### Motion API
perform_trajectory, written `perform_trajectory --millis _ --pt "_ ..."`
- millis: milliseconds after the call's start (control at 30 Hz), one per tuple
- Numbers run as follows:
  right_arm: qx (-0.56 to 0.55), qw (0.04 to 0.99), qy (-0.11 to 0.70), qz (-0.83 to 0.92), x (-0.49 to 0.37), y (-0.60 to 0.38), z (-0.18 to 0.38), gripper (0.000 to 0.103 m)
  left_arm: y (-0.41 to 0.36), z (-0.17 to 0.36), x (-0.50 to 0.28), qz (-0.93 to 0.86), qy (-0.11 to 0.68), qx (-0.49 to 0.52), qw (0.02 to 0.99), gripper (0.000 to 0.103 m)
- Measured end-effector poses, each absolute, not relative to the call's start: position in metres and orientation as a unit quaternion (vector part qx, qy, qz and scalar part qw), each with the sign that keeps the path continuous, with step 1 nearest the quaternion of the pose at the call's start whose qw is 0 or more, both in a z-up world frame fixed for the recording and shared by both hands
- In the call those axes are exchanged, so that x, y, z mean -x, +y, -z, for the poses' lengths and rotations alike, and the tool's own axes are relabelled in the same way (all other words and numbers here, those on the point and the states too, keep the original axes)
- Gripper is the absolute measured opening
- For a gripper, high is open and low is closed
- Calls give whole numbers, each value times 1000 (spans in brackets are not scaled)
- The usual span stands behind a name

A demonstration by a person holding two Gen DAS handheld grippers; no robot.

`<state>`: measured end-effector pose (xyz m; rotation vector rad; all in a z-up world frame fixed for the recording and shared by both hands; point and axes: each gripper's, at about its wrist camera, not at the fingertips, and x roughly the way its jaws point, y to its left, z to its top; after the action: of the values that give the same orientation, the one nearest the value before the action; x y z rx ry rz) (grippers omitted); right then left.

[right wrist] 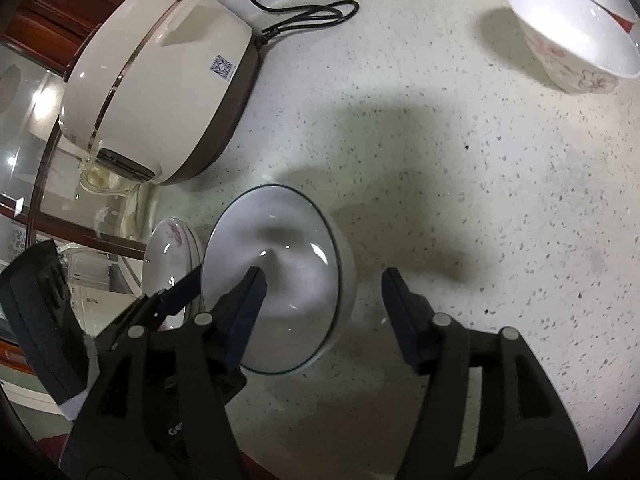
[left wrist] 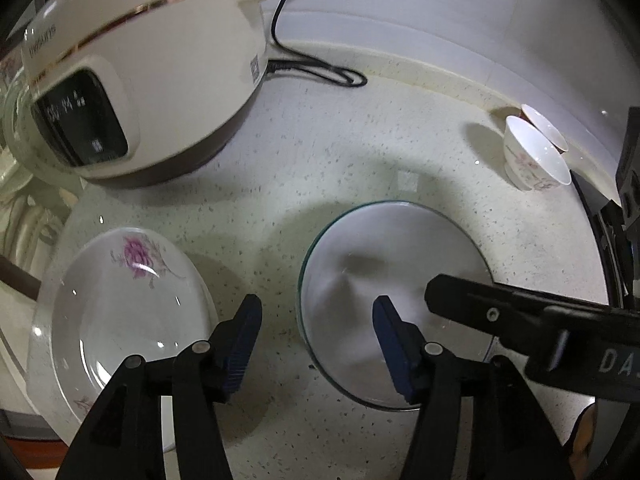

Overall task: Organize plates and bowls
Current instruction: 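Open both grippers and move them toward the white flowered bowl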

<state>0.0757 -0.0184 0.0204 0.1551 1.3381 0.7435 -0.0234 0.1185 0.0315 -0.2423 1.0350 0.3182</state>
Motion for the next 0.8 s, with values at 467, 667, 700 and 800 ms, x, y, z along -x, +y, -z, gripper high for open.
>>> perform_trajectory --millis 467,667,700,800 --pt "-97 803 523 -269 -87 -81 -42 64 108 -79 5 -174 393 80 899 83" --pt "-112 819 519 -218 -105 -124 -49 64 80 -89 -40 -113 393 93 908 83" --pt "-113 821 520 -208 -108 -131 -50 64 75 -89 -49 -102 399 95 906 83" --pt "-115 828 520 -175 -118 -153 -50 64 65 -86 -76 -81 418 115 897 83"
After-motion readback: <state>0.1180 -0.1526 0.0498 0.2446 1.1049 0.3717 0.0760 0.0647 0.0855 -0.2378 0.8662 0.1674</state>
